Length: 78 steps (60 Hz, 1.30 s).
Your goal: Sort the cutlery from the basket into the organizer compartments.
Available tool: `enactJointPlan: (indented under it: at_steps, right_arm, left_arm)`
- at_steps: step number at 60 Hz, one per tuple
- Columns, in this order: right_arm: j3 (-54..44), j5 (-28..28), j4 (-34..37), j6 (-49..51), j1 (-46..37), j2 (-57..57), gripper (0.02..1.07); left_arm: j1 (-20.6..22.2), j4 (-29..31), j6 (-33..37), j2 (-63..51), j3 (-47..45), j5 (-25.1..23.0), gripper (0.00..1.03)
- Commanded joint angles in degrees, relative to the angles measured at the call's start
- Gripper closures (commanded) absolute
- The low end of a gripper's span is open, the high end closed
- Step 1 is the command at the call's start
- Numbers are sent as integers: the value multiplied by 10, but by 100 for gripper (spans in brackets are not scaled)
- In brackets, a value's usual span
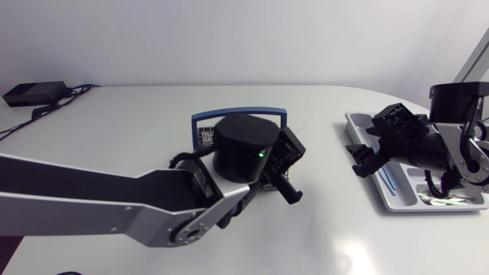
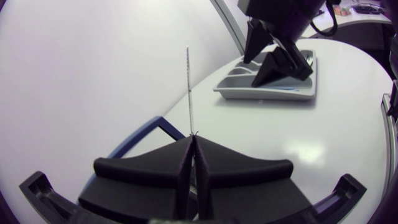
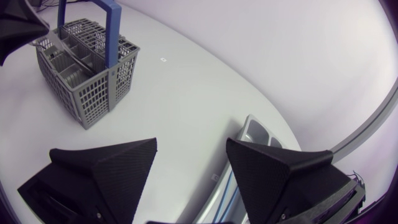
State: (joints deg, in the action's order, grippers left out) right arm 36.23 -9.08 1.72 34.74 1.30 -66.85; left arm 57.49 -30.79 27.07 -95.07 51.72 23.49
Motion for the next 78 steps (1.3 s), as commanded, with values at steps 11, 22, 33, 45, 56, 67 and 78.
enactJointPlan:
  at_steps: [11,22,33,45,56,67,78]
  right_arm:
    - [-8,-14,29,2,48,42,22]
    - [21,-81,89,1,68,75,17]
    - [60,-204,170,7,68,83,17]
    - [93,-320,248,28,78,76,17]
    - [118,-377,290,47,92,34,12]
    - [128,-422,306,55,104,3,12]
    - [143,-452,334,60,121,0,13]
  left_arm:
    - [-21,26,8,111,-2,-56,100]
    - [-21,100,-36,168,11,-105,100]
    - [-57,196,-116,191,49,-214,100]
    - [-125,272,-188,195,89,-359,100]
    - [-158,316,-223,189,113,-465,100]
    - [-165,348,-245,185,130,-535,100]
    - [-174,351,-269,176,137,-575,100]
